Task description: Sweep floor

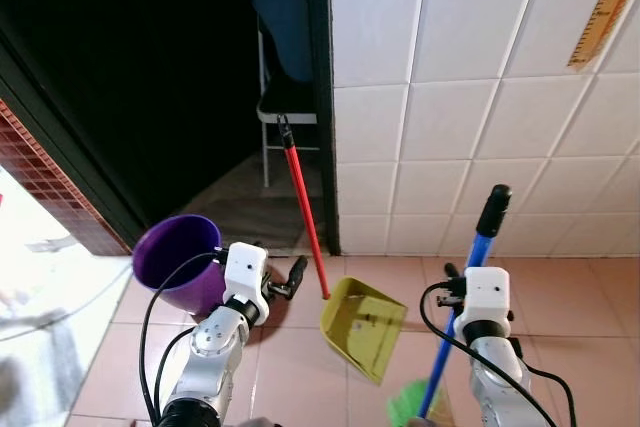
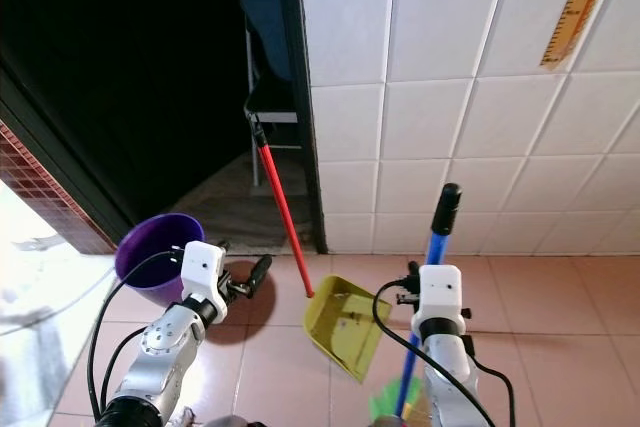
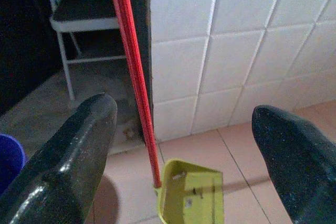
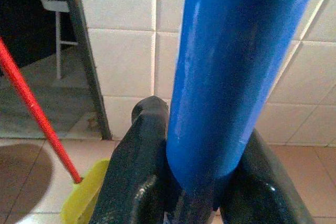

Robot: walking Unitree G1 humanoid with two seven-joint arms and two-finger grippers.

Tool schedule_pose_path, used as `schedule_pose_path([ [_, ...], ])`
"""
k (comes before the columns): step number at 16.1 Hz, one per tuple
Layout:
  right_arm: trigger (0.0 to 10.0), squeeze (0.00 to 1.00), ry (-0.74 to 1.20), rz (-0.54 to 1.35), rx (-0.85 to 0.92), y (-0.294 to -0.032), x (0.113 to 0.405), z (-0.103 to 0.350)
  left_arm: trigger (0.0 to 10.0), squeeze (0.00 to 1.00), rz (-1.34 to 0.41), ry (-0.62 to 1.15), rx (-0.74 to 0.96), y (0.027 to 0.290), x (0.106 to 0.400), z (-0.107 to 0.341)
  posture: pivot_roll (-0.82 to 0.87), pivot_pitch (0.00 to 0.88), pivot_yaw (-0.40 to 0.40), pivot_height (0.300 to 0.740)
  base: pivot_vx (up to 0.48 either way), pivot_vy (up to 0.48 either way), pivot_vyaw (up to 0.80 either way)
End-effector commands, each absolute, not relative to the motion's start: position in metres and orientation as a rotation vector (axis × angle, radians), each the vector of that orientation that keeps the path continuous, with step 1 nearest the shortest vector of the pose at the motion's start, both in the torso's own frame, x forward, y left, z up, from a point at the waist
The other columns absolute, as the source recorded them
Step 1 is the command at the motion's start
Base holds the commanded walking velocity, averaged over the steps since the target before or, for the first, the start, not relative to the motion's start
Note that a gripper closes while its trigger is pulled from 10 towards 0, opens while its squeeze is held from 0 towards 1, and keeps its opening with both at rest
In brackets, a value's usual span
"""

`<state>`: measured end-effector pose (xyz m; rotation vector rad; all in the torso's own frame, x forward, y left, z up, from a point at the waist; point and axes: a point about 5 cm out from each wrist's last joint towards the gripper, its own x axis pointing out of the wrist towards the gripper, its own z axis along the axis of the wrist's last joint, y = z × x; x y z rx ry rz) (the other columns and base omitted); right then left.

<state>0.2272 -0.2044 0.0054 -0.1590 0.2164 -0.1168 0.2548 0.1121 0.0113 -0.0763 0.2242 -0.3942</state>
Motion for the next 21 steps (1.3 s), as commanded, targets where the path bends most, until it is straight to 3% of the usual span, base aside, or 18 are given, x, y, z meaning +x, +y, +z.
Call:
schedule_pose_path([
  [1, 10.0, 0.0, 0.189, -0.133, -0.28, -0.218, 0.228, 0.015, 10.0, 0.0, -0.4, 0.206, -0.076, 0.116, 0.257, 0.015, -0.09, 0.0, 0.108, 0.74, 0.0, 0.0, 0.0],
  [7, 10.0, 0.0, 0.178, -0.124, -0.283, -0.215, 0.208, 0.022, 10.0, 0.0, -0.394, 0.22, -0.097, 0.118, 0.253, 0.012, -0.11, 0.012, 0.118, 0.74, 0.239, 0.0, 0.0],
  [21, 10.0, 0.0, 0.133, -0.023, -0.294, -0.207, 0.217, 0.038, 10.0, 0.0, -0.403, 0.233, -0.137, 0.107, 0.254, 0.011, -0.12, 0.019, 0.102, 0.74, 0.32, 0.0, 0.0],
])
